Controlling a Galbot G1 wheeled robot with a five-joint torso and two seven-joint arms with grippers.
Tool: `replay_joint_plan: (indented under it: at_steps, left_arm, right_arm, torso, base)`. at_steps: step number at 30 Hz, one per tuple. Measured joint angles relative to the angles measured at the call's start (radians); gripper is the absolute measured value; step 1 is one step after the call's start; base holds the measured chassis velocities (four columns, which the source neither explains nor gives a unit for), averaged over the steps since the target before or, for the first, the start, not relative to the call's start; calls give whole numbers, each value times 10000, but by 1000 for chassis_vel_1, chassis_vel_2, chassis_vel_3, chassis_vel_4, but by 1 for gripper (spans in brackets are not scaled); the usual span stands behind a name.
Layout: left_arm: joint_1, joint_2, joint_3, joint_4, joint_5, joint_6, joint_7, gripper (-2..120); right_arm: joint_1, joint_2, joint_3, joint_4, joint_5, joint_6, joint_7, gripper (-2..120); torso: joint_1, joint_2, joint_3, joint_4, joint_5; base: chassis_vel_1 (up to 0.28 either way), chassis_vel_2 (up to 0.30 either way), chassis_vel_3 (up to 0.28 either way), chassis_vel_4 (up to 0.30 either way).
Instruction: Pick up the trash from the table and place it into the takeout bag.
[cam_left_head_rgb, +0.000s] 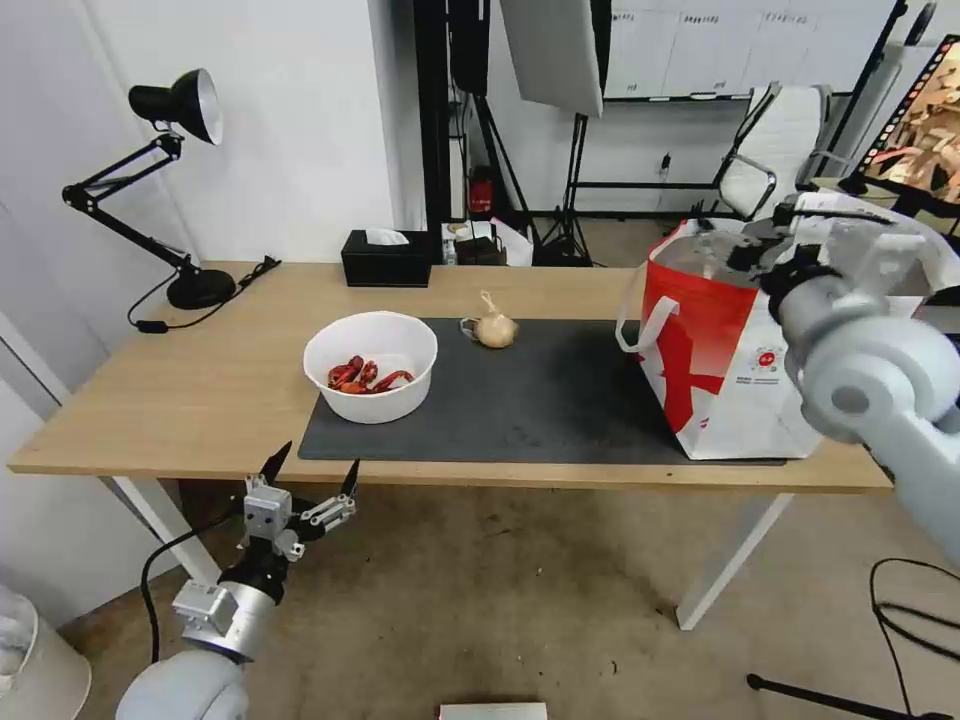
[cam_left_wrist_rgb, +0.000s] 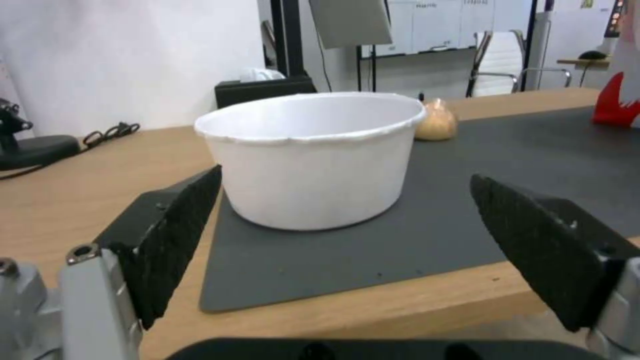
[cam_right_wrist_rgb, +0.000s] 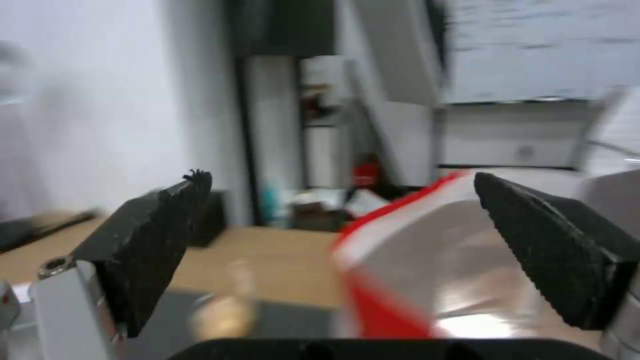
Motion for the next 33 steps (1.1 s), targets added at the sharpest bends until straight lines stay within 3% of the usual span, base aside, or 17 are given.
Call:
replay_joint_plan:
  at_steps: [4,8,12,23,33]
  left_arm:
    - [-6,-69,-23,0,-2,0,4,100]
    - [156,-191,-194,7,-2,-62,32,100]
    - [276,-202,-363,-22,-14,-109,51,100]
    - [313,-163,-425,-11,-68,-150,87,100]
    - [272,-308,-215,107,28,-152,109,100]
  right_arm:
    - [-754,26,217,361,-153,545,-866,100]
    - [-2474,585,508,728,-1152,1514,-2285,100]
    - [-3706,1112,639,679,-2209,2237,-2924,100]
    - [-6713,2660,1314,-296,-5013,3620,-3378,100]
    - [-7748,3103,1314,-334,-5638,3321,-2590,100]
  torso:
    - [0,1,0,3,-6]
    - [-1,1,-1,4,-5]
    - [-1,1,-1,5,-6]
    - [0,0,0,3,-3]
    - [0,0,0,3,-3]
  base:
    - [0,0,0,0]
    - [0,0,0,0]
    - [0,0,0,0]
    - [0,0,0,0]
    - [0,0,0,0]
